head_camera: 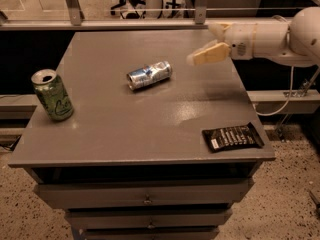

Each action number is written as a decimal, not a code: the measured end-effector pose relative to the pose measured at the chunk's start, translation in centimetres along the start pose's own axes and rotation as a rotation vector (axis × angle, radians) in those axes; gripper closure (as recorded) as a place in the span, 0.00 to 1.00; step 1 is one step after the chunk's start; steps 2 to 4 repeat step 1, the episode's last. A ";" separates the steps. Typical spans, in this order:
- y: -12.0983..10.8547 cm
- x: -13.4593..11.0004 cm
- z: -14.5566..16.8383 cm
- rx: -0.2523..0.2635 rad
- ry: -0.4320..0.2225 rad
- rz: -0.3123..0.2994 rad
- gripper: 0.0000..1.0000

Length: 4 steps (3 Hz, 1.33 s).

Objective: Knock redbull can over

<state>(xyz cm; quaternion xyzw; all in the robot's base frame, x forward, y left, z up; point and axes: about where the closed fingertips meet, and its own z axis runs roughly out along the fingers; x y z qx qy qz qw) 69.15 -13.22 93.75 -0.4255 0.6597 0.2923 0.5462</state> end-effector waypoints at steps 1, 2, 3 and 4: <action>-4.2 1.6 -4.6 0.131 0.025 -0.001 0.00; -4.2 1.6 -4.6 0.131 0.025 -0.001 0.00; -4.2 1.6 -4.6 0.131 0.025 -0.001 0.00; -4.2 1.6 -4.6 0.131 0.025 -0.001 0.00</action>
Offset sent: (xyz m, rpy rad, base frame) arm 0.0000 0.0000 0.0000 0.0000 0.0000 0.0000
